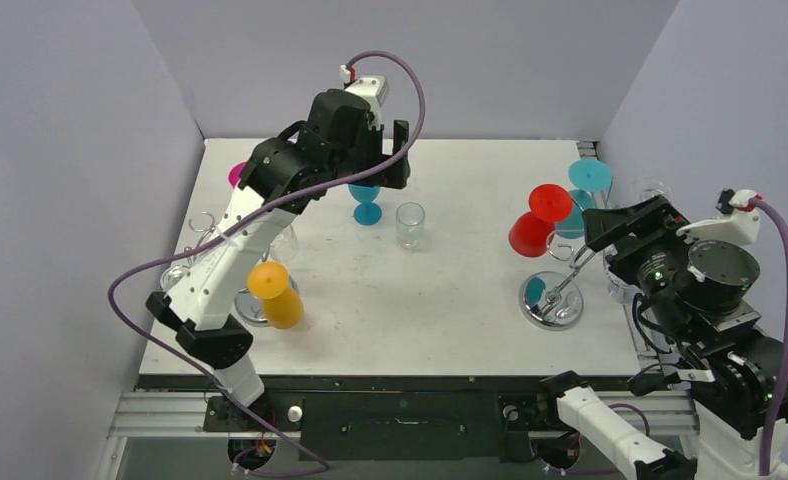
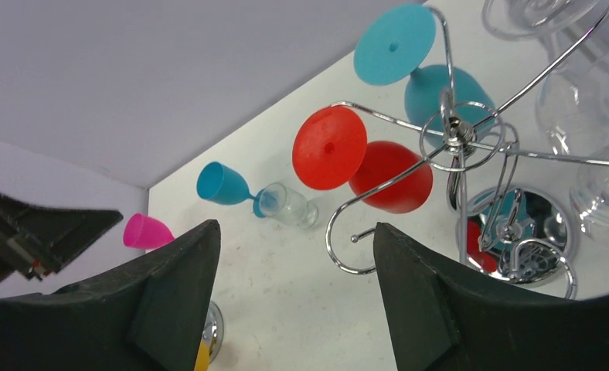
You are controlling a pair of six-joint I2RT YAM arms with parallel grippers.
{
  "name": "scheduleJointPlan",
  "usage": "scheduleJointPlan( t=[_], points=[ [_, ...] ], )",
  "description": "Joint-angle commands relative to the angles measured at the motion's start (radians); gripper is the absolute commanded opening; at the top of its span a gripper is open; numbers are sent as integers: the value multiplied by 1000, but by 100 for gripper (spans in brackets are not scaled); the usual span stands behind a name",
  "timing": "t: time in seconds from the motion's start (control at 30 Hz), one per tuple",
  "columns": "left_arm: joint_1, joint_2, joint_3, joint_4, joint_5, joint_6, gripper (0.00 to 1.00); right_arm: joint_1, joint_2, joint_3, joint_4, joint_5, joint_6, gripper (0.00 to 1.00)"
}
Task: Take the wine glass off the wine glass rack
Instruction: Place the wine glass at the center of the board, then pick up the wine glass from the wine rack.
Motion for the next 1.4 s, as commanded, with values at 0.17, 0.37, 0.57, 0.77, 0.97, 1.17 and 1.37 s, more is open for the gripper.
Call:
scheduleJointPlan(
  t=[0.17, 0.37, 0.57, 0.77, 0.97, 1.17, 1.37],
  points=[
    [-101, -254, -228, 121, -3, 18, 87, 2, 175, 220, -39, 246, -33, 69],
    [-121, -423, -445, 190, 62, -17, 87, -28, 254, 249, -19, 163, -21, 69],
    [-131, -531, -602, 258, 117, -54, 87, -109, 323, 248, -35, -4, -31, 67],
    [-131, -568, -661, 296, 142, -66, 87, -145, 320, 124, -22, -78, -12, 58],
    [-131, -563, -674, 310, 155, -72, 87, -165, 276, -4, 24, -76, 12, 53],
    [-131, -553, -677, 319, 159, -79, 87, -179, 245, -98, 69, -77, 27, 50],
    [-131, -542, -669, 320, 162, -81, 87, -186, 227, -139, 110, -69, 47, 48]
  ],
)
